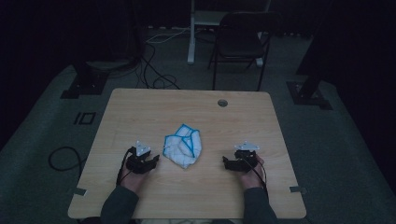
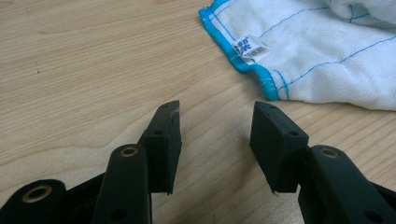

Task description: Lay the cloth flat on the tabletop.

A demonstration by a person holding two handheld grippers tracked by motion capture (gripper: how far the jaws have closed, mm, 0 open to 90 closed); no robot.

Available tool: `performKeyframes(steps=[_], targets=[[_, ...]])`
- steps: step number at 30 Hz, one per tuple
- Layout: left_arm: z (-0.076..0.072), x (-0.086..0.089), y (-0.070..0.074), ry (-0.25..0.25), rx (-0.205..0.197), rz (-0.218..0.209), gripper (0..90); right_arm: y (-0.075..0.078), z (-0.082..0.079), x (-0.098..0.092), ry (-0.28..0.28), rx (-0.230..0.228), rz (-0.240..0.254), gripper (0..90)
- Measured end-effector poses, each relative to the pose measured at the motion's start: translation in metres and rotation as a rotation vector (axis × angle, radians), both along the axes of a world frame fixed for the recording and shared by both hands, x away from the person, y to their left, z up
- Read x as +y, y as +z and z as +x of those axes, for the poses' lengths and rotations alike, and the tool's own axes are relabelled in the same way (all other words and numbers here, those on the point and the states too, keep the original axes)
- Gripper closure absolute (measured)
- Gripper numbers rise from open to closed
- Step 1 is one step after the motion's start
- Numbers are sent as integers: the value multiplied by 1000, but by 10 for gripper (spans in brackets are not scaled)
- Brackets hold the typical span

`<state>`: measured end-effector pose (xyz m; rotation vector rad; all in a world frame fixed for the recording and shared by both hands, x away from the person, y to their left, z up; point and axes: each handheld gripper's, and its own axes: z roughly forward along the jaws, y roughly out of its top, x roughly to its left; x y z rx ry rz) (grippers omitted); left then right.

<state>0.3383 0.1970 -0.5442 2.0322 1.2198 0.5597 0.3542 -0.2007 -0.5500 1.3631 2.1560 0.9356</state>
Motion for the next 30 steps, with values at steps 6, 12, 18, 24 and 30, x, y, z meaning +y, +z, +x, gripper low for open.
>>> performKeyframes(steps=[6,12,18,24,30], targets=[[0,-1,0,1,1,2,529,0,-1,1,-11,-1,0,144],[0,-1,0,2,2,3,526,1,-2,1,-7,3,0,168],[0,-3,0,-1,0,5,528,2,-2,1,-5,-5,3,253],[0,-3,0,-1,0,5,528,3,-5,4,-6,-18,-8,321],[0,-3,0,-1,1,5,528,8,-7,4,4,-21,14,368]])
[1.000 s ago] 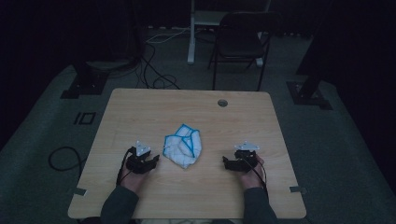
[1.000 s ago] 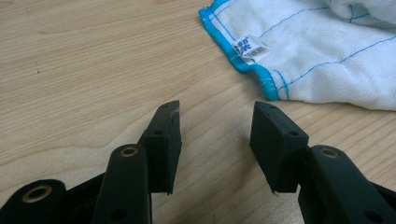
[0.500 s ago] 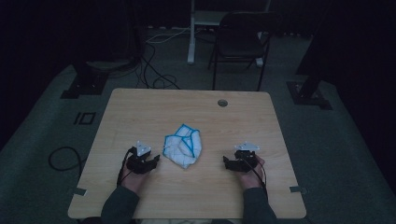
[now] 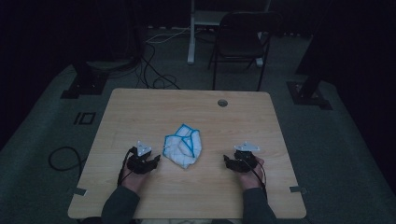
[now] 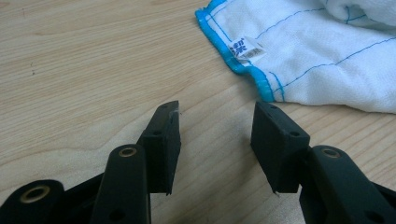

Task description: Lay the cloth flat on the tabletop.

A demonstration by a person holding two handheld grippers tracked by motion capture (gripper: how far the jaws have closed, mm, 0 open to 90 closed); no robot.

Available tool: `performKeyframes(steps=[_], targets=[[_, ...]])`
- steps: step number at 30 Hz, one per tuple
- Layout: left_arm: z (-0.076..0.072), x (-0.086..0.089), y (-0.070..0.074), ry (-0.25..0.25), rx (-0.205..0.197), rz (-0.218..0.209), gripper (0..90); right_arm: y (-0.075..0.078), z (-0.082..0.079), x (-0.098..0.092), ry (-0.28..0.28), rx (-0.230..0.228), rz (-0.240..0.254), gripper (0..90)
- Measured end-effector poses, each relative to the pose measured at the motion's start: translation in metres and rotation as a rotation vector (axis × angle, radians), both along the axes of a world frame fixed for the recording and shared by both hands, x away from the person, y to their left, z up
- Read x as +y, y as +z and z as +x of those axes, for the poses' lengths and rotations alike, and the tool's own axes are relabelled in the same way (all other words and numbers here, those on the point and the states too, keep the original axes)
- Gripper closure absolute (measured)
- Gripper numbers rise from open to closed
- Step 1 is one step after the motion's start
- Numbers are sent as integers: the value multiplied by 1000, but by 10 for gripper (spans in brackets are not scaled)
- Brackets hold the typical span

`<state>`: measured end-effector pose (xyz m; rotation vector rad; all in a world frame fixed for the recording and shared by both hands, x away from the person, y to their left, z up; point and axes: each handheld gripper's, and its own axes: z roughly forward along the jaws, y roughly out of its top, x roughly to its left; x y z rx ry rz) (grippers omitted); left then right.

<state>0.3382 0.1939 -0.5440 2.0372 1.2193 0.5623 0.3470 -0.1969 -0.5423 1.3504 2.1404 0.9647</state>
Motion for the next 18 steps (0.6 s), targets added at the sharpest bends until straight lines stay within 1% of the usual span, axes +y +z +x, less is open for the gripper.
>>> performKeyframes(steps=[5,10,18], targets=[[0,0,0,0,0,0,528,6,-4,2,8,-8,18,416],[0,0,0,0,-1,0,528,13,-7,6,26,-24,33,428],[0,-1,0,-5,-2,-3,538,23,-12,15,62,-44,35,456]])
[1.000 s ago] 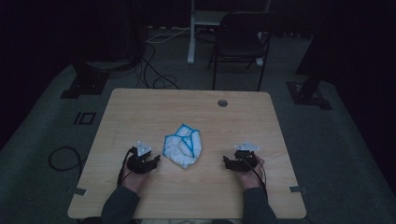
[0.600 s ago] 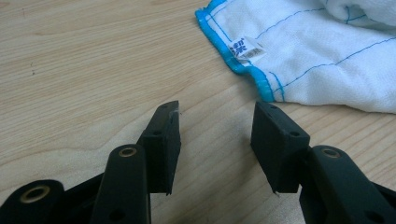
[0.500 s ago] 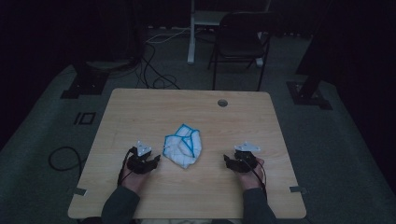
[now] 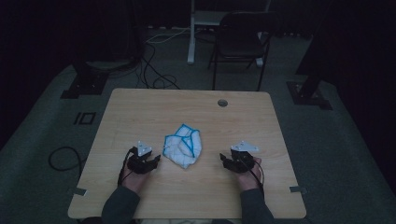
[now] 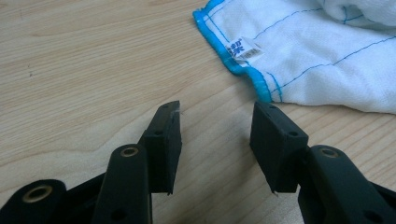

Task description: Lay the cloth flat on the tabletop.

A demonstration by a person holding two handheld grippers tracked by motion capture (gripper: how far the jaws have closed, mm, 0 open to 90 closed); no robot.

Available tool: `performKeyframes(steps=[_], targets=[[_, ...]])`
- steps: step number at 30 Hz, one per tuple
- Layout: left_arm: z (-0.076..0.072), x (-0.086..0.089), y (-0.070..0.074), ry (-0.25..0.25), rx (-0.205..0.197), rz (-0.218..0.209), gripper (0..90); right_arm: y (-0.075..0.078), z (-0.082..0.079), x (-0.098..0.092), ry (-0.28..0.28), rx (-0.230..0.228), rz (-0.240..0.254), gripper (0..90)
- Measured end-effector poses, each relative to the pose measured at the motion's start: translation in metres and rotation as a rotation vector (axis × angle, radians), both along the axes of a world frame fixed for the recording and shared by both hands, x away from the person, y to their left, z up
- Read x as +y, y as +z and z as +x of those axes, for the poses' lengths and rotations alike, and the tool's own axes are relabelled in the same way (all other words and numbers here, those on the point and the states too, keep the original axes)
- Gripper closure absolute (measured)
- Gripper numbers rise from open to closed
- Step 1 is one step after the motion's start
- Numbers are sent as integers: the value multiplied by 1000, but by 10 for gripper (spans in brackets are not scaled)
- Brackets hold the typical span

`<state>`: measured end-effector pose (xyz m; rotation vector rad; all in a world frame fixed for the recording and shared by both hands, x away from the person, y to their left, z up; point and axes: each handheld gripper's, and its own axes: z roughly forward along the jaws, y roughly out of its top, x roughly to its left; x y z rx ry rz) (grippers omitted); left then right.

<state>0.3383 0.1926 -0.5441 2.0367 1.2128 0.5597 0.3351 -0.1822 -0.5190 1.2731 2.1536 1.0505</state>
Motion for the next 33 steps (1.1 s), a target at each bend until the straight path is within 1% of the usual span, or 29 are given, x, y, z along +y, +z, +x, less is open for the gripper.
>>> performKeyframes(steps=[6,10,16,22,30,33], targets=[[0,0,0,-2,1,0,540,5,-2,6,26,-10,3,466],[0,0,0,-4,1,-1,541,8,-2,12,47,-16,0,490],[-1,-1,0,-7,1,0,542,13,-3,22,83,-28,-5,554],[-1,-1,0,-9,1,-1,541,18,-2,32,121,-32,8,608],[-1,-1,0,-9,1,0,542,24,-2,44,161,-43,10,631],[-1,-1,0,-9,2,-1,542,25,-2,49,177,-48,1,632]])
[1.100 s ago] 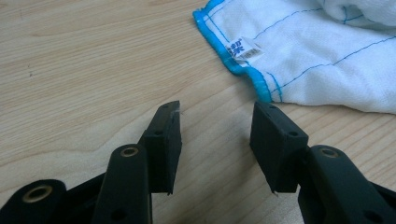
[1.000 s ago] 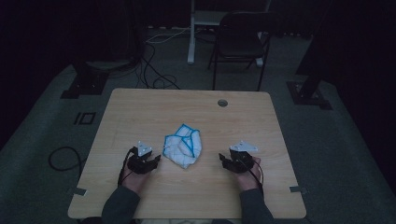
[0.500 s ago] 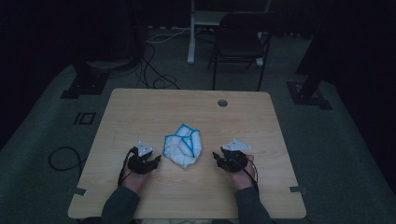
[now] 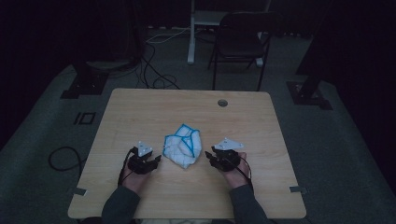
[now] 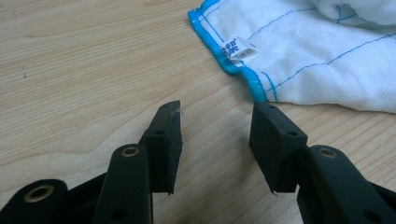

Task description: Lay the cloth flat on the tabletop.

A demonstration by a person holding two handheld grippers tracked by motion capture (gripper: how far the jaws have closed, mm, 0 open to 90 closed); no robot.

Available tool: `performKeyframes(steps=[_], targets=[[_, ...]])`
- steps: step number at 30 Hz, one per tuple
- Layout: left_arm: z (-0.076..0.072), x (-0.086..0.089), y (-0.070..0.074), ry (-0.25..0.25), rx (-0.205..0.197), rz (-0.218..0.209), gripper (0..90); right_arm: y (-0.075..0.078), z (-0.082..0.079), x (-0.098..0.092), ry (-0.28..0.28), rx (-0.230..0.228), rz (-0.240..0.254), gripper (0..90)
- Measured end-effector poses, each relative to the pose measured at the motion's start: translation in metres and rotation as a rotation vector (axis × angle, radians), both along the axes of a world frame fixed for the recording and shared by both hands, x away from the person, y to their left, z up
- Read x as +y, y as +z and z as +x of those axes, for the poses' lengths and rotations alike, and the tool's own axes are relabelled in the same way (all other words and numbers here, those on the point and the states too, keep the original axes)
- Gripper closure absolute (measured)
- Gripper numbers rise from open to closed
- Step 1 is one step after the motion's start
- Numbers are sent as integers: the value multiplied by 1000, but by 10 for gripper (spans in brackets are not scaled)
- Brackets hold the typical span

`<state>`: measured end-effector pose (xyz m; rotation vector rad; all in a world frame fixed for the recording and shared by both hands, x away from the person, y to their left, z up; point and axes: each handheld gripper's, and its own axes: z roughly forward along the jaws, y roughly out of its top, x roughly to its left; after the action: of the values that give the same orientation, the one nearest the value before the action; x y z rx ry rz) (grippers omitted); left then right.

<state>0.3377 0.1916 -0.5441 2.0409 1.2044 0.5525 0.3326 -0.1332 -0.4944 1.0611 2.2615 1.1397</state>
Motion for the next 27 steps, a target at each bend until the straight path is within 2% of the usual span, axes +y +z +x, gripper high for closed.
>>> performKeyframes(steps=[9,10,15,21,27], targets=[[1,-1,0,-6,3,-9,543,1,1,15,44,-2,-15,641],[1,-1,0,-11,10,-24,545,1,1,17,49,-3,-17,646],[2,-3,0,-24,20,-45,548,3,1,22,70,-9,-28,658],[6,-6,3,-51,43,-43,570,4,3,27,81,-9,-29,656],[9,-12,3,-73,47,-40,560,3,3,31,94,-6,-30,646]])
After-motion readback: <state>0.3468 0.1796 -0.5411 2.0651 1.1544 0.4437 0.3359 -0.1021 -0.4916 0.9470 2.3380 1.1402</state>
